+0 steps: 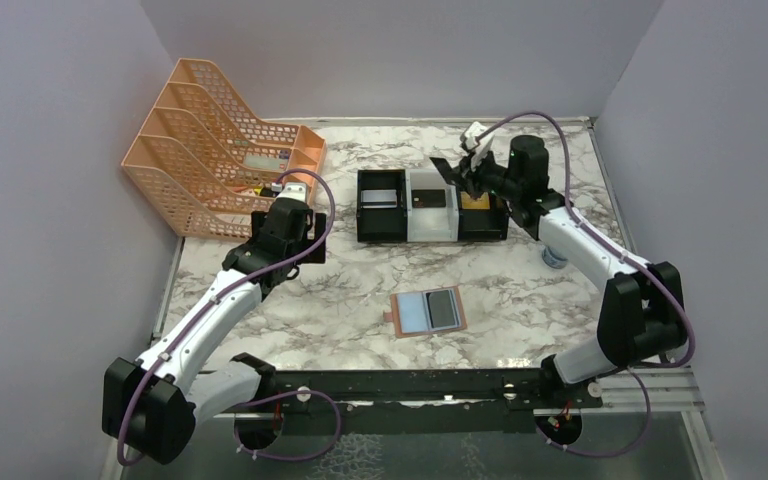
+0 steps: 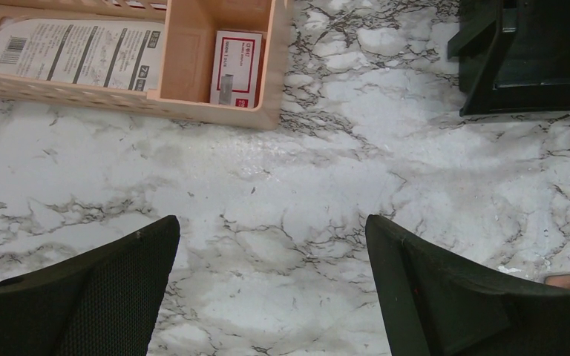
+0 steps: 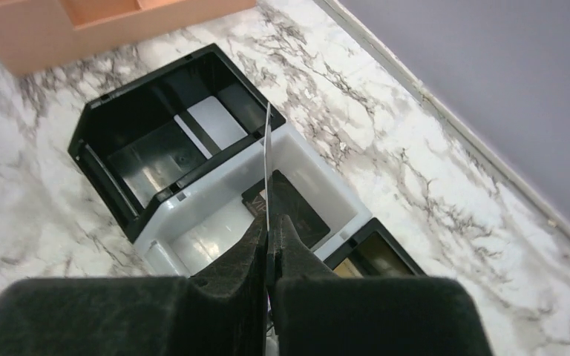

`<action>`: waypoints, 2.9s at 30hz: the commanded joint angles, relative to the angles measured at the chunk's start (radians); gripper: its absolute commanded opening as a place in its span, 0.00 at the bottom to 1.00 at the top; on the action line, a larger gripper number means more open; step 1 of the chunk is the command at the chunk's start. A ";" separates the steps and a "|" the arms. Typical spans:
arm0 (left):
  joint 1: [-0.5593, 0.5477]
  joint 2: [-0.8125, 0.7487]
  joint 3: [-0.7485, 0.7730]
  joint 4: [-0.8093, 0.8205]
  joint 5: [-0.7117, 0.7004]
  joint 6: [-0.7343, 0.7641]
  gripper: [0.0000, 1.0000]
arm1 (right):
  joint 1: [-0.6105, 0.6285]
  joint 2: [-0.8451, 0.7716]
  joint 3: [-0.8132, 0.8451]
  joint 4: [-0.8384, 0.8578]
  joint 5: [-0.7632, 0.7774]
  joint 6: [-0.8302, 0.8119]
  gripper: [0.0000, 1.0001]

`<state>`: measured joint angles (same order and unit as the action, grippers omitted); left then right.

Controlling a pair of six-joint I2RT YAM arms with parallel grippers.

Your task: Take the credit cards out of the card holder

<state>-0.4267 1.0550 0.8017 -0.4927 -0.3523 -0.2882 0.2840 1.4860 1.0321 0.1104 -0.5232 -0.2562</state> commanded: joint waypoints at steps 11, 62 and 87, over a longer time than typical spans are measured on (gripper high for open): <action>0.004 -0.015 0.008 -0.008 -0.058 0.020 0.99 | 0.148 0.096 0.094 -0.183 0.350 -0.447 0.01; 0.005 0.014 0.016 -0.015 0.003 0.050 0.99 | 0.178 0.513 0.227 0.057 0.402 -0.652 0.04; 0.006 0.019 0.014 -0.015 0.009 0.057 0.99 | 0.178 0.497 0.208 -0.025 0.386 -0.706 0.23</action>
<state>-0.4263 1.0744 0.8017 -0.5022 -0.3622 -0.2440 0.4572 2.0148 1.2533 0.1116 -0.1322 -0.9436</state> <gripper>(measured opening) 0.991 0.220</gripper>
